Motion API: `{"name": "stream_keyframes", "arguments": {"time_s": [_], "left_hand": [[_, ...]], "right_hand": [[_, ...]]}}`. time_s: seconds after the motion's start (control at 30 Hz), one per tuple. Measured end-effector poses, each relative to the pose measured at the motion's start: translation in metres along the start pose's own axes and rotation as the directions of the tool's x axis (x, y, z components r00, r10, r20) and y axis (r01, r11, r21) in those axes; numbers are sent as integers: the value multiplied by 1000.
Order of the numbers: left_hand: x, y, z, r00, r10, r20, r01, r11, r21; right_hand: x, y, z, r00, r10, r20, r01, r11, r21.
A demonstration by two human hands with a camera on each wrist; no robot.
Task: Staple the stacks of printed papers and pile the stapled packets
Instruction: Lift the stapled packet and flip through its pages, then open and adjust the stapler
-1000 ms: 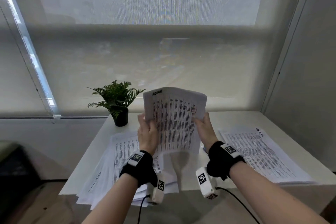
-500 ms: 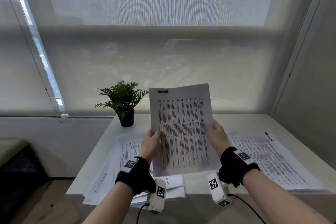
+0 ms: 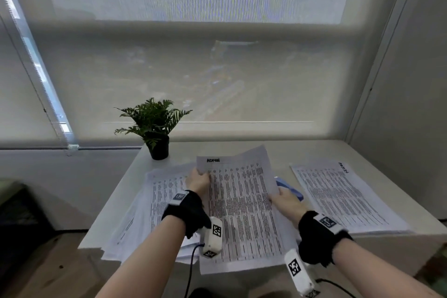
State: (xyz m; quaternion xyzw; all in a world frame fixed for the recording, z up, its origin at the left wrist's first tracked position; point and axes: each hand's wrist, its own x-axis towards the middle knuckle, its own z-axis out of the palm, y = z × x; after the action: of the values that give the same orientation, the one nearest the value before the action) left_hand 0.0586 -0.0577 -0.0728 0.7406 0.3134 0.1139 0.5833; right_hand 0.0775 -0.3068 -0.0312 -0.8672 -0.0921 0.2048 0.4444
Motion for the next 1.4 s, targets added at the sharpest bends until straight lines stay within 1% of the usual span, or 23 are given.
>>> {"name": "stream_keyframes", "arguments": {"time_s": [0.07, 0.13, 0.17, 0.23, 0.3, 0.37, 0.43, 0.5, 0.57, 0.63, 0.67, 0.7, 0.73, 0.8, 0.83, 0.9, 0.97, 1.0, 1.07, 1.13, 1.23, 1.3, 1.4], "left_hand": [[-5, 0, 0, 1000, 4, -20, -3, 999, 34], [-22, 10, -3, 999, 33, -31, -32, 999, 28], [-22, 10, -2, 999, 36, -31, -36, 999, 29], [-24, 11, -2, 999, 42, -25, -42, 999, -4], [-27, 12, -4, 999, 51, -2, -51, 995, -85], [-33, 17, -6, 998, 61, 11, -58, 988, -145], [-38, 19, -7, 998, 64, 5, -62, 984, -169], [-40, 19, -8, 998, 70, 4, -68, 984, -166], [-39, 18, -8, 997, 73, -7, -74, 988, -133], [-39, 18, -10, 996, 82, -45, -85, 994, -72], [-37, 18, -10, 994, 96, -57, -100, 993, -57], [-37, 19, -10, 993, 107, -59, -110, 993, -51], [-36, 20, -9, 991, 118, -60, -121, 991, -54], [-40, 24, -8, 987, 142, -75, -145, 989, -34], [-42, 26, -8, 984, 157, -80, -159, 987, -20], [-44, 28, -6, 977, 194, -82, -196, 981, -10], [-47, 31, -5, 968, 237, -86, -236, 971, 20], [-48, 31, -4, 962, 258, -94, -256, 966, 32], [-49, 33, -4, 953, 287, -100, -284, 958, 38], [-50, 34, -2, 947, 303, -105, -301, 953, 34], [-52, 34, -1, 939, 324, -112, -325, 946, 15], [-52, 33, -2, 940, 327, -102, -330, 944, -21], [-53, 31, -5, 938, 332, -97, -337, 941, -40]], "right_hand": [[4, -2, -11, 976, -106, -189, 64, 974, -215], [9, -6, -26, 909, -203, -364, 16, 889, -458], [14, -6, -33, 898, -208, -389, -42, 837, -546], [30, -2, -43, 934, -111, -339, -147, 745, -651], [46, 8, -42, 974, 0, -226, -154, 730, -666], [55, 14, -35, 991, 27, -135, -114, 709, -696], [59, 15, -26, 990, 18, -137, -108, 712, -694], [64, 17, -21, 981, 53, -184, -158, 768, -620], [76, 20, -23, 966, 141, -217, -227, 865, -447], [88, 20, -31, 938, 210, -278, -250, 961, -120], [89, 15, -36, 918, 224, -327, -207, 975, 87], [84, 4, -40, 905, 242, -351, -133, 942, 308], [79, -9, -44, 913, 233, -335, -45, 873, 486], [77, -41, -52, 933, 161, -322, 113, 719, 686], [80, -61, -54, 942, 105, -318, 173, 659, 732], [89, -95, -49, 948, 3, -319, 251, 610, 752], [83, -125, -37, 949, -101, -300, 300, 591, 749], [83, -137, -27, 947, -129, -294, 311, 603, 735], [76, -159, -5, 952, -162, -259, 303, 616, 728], [74, -171, 17, 964, -193, -183, 263, 584, 768], [74, -174, 40, 979, -177, -98, 183, 566, 804], [69, -175, 50, 981, -181, -67, 167, 622, 765], [62, -180, 59, 971, -227, -79, 230, 782, 580]]}}
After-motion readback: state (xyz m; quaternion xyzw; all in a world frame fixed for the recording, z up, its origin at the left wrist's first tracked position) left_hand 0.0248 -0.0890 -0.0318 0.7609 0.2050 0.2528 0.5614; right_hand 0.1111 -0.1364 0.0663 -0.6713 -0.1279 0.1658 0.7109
